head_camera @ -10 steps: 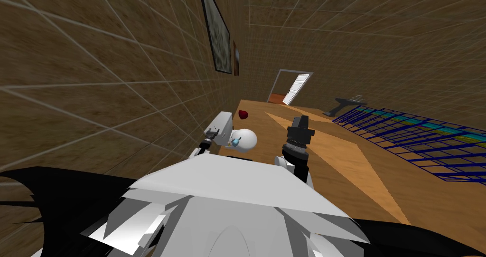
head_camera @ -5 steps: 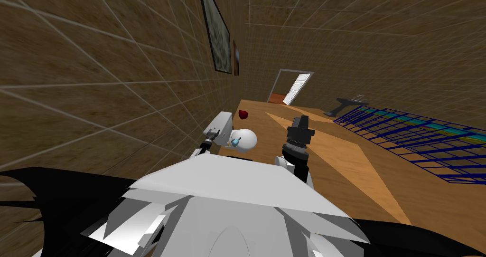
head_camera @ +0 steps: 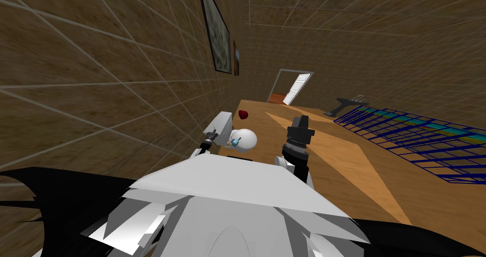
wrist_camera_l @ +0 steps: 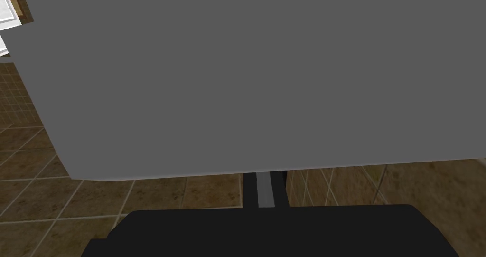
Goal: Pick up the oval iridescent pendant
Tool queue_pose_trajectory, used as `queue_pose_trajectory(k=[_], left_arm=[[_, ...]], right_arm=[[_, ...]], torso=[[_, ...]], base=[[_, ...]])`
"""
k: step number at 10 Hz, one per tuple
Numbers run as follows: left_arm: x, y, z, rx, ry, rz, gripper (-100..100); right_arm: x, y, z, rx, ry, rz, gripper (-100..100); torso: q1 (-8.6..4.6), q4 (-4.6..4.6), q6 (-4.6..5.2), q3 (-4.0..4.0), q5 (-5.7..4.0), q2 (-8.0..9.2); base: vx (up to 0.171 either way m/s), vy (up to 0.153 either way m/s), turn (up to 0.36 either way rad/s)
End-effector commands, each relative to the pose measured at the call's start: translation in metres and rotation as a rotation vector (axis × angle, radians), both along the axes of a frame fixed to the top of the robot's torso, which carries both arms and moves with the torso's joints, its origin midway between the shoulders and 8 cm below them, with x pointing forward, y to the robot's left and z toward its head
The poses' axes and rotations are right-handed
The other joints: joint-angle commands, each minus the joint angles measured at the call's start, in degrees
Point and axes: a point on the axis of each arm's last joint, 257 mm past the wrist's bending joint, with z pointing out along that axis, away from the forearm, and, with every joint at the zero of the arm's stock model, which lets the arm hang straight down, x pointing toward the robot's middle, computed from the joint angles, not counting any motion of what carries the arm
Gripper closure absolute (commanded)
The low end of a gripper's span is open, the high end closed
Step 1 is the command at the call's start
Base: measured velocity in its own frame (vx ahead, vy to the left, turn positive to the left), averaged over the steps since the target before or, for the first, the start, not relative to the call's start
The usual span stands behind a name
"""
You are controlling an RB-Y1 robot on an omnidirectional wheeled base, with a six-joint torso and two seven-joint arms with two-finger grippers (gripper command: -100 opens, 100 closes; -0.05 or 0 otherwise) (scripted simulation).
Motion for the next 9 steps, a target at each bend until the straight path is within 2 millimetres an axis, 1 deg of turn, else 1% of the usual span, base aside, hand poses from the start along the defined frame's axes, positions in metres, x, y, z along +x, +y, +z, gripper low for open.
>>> queue_pose_trajectory(k=[1,2,9], left_arm=[[0.000,0.000,0.000,0.000,0.000,0.000,0],[0.007,0.007,0.005,0.004,0.004,0.003,-100],[0.038,0.035,0.033,0.005,0.017,0.029,-100]], right_arm=[[0.000,0.000,0.000,0.000,0.000,0.000,0],[0.000,0.000,0.000,0.000,0.000,0.000,0],[0.000,0.000,0.000,0.000,0.000,0.000,0]], torso=[[0.00,0.00,0.00,0.00,0.00,0.00],[0.00,0.00,0.00,0.00,0.00,0.00],[-0.08,0.04,0.00,0.10,-0.02,0.17]], base=[[0.000,0.000,0.000],[-0.020,-0.013,-0.035],[-0.040,-0.028,-0.034]])
